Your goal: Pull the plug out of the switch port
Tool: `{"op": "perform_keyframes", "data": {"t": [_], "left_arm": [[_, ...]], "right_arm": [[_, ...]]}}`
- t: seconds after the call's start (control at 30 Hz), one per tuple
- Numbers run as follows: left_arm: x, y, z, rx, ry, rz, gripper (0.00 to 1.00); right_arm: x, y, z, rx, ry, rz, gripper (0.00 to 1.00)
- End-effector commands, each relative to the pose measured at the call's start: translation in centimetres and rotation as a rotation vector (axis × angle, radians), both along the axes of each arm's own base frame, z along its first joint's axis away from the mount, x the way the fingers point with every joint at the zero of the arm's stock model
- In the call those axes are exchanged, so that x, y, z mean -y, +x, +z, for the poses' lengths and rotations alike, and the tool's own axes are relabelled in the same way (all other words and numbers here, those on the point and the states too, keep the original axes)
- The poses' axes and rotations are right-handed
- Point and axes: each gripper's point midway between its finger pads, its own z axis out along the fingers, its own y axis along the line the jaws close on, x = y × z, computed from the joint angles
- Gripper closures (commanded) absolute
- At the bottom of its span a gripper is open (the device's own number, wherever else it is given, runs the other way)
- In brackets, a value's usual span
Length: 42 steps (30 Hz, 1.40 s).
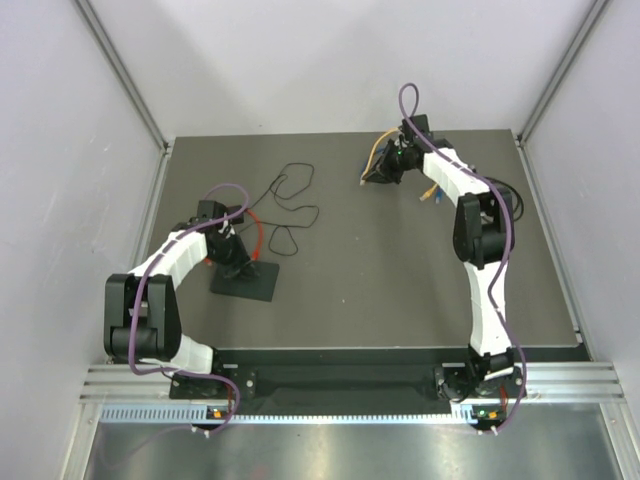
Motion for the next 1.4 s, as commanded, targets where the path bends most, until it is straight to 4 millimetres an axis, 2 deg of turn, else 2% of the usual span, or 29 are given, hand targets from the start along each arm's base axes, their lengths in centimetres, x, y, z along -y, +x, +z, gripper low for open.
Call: {"op": "perform_keyframes", "data": {"t": [0.0,0.17,0.3,0.4,0.57,0.7,0.77,0.83,0.9,0.93,1.0,1.03,1.07,1.1,1.13,1.17,1.2,1.23,1.27,1.3,1.33,1.37], "left_arm": [[0.2,0.7,1.0,0.036,-0.008,-0.031,0.72],[0.3,0.2,0.8,0.027,-0.012,-0.030,0.72],[0.3,0.0,0.6,0.022,-0.012,-0.028,0.72],[0.5,-0.3,0.5,0.014,-0.021,-0.028,0.72],[0.6,-0.2,0.9,0.026,-0.027,-0.027,0.72],[0.5,0.0,1.7,0.045,-0.025,-0.023,0.72],[0.5,0.0,2.0,0.053,-0.024,-0.024,0.72],[0.3,0.1,2.5,0.071,-0.010,-0.021,0.72],[-0.1,0.0,2.9,0.073,0.007,-0.015,0.72],[-0.4,0.0,3.0,0.077,0.023,-0.010,0.72],[-0.6,0.0,3.4,0.090,0.037,-0.010,0.72],[-1.0,-0.1,3.4,0.088,0.057,-0.004,0.71],[-1.2,-0.1,3.4,0.088,0.065,0.002,0.71],[-1.3,-0.1,3.5,0.094,0.070,0.004,0.71],[-1.4,-0.3,3.5,0.090,0.075,0.007,0.71],[-1.5,-0.3,3.4,0.086,0.077,0.011,0.71],[-1.5,-0.3,3.5,0.089,0.078,0.012,0.71],[-1.6,-0.4,3.6,0.089,0.078,0.014,0.71],[-1.7,-0.4,3.6,0.092,0.082,0.016,0.71],[-1.7,-0.4,3.8,0.100,0.082,0.018,0.71],[-1.7,-0.4,3.8,0.099,0.082,0.020,0.71],[-1.7,-0.5,3.7,0.094,0.085,0.024,0.71]], "right_arm": [[-1.3,1.7,1.7,0.087,0.045,0.028,1.00],[-0.9,1.6,-1.1,0.057,0.001,0.039,1.00],[-1.1,2.0,-2.0,0.089,-0.016,0.089,1.00],[-1.1,2.2,-2.9,0.095,-0.022,0.100,0.97],[-0.7,2.6,-3.6,0.098,-0.035,0.087,0.83],[-0.3,2.7,-4.0,0.086,-0.040,0.076,0.78],[-0.2,2.5,-3.6,0.101,-0.052,0.089,0.71],[0.2,2.5,-3.2,0.110,-0.070,0.089,0.69],[0.6,2.0,-2.4,0.123,-0.094,0.096,0.68],[0.7,1.7,-1.0,0.147,-0.105,0.102,0.67],[1.4,0.5,-1.2,0.128,-0.149,0.089,0.64],[1.4,0.0,0.7,0.160,-0.154,0.091,0.63],[1.3,-1.3,0.0,0.143,-0.165,0.101,0.62],[1.3,-1.9,0.2,0.148,-0.179,0.100,0.62],[1.3,-2.5,2.1,0.187,-0.180,0.105,0.61],[0.9,-3.9,1.4,0.172,-0.192,0.123,0.61],[0.9,-4.3,1.8,0.188,-0.212,0.124,0.59],[0.9,-4.9,3.4,0.232,-0.222,0.137,0.58],[0.4,-6.0,3.2,0.233,-0.236,0.161,0.57],[0.2,-6.4,3.7,0.253,-0.250,0.167,0.56],[-0.1,-6.9,5.0,0.292,-0.252,0.188,0.52],[-1.0,-7.6,5.2,0.300,-0.248,0.217,0.48]]}}
